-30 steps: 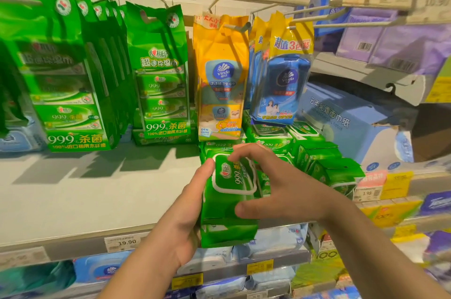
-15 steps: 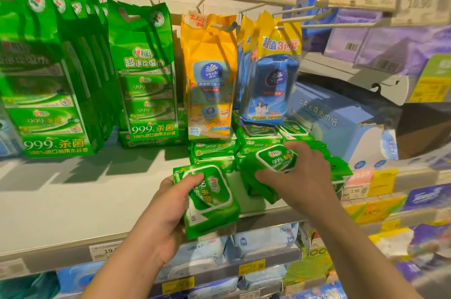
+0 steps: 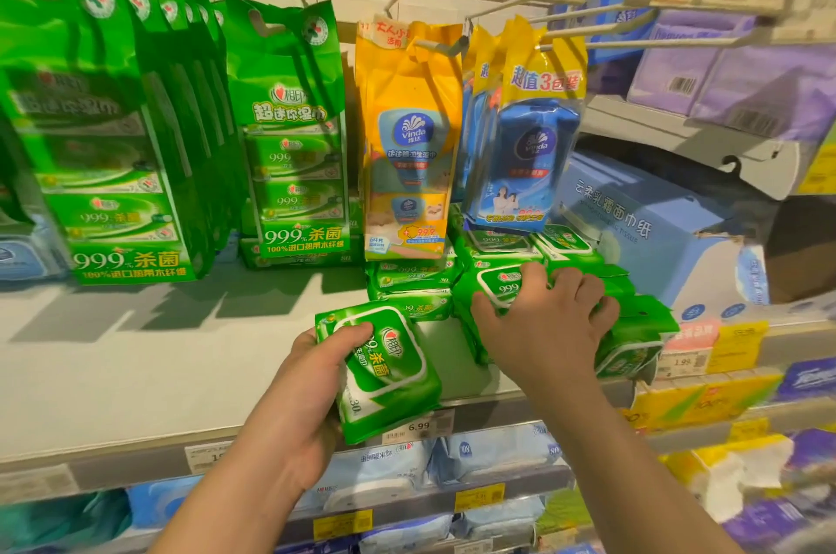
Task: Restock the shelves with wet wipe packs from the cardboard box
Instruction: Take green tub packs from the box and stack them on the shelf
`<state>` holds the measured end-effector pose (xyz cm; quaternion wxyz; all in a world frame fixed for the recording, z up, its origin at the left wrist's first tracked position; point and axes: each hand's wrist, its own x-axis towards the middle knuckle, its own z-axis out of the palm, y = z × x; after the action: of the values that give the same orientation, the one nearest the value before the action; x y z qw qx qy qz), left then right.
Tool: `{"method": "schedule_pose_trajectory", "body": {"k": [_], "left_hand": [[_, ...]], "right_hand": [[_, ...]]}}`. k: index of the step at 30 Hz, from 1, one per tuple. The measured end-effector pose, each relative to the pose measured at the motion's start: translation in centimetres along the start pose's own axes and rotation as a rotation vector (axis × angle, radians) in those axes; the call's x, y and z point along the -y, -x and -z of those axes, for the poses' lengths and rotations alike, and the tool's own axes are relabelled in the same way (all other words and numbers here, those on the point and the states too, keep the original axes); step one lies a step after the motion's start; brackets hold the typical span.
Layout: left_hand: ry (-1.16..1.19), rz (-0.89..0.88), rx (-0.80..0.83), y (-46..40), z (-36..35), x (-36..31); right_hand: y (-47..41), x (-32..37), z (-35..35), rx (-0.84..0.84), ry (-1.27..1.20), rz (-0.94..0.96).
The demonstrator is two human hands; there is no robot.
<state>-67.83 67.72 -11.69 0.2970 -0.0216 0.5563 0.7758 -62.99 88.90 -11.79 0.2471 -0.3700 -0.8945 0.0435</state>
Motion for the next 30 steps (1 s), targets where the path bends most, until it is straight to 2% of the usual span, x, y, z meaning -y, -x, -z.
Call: {"method": "schedule_pose_trajectory", "body": {"k": [2,4,7,11,20,26,30], "left_hand": [[0.01,-0.002,-0.001,0.1,0.2,-0.1],[0.029,-0.007,-0.01,0.0,0.4,-0.2],[0.054,-0.02,-0.033,-0.3,0.5,-0.3],[0.074,-0.037,-0.048,-0.5,0.5,-0.2],[0.064,-0.05,-0.038,-0.7,0.1,0.1],[0.107,-0.061,-0.021,-1.0,-0.2,0.2],[0.16,-0.08,-0.023,-1.4,-0.7,0.6]], "right_hand": [[0.4,-0.4,-0.4,-0.031,-0.023,0.129],[0.5,-1.0,-0.2,0.022,-0.05,0.248],[0.2,-1.9,0.2,0.103,0.061,0.367],[-0.3,-1.9,0.1,0.072,0.134,0.354],[-0.9,-2.4,-1.4,-0.008,0.047,0.363],[-0.2,-2.1,-1.3,-0.099,-0.237,0.487],[3.2,-0.2,1.3,0.105,-0.392,0.557]]}}
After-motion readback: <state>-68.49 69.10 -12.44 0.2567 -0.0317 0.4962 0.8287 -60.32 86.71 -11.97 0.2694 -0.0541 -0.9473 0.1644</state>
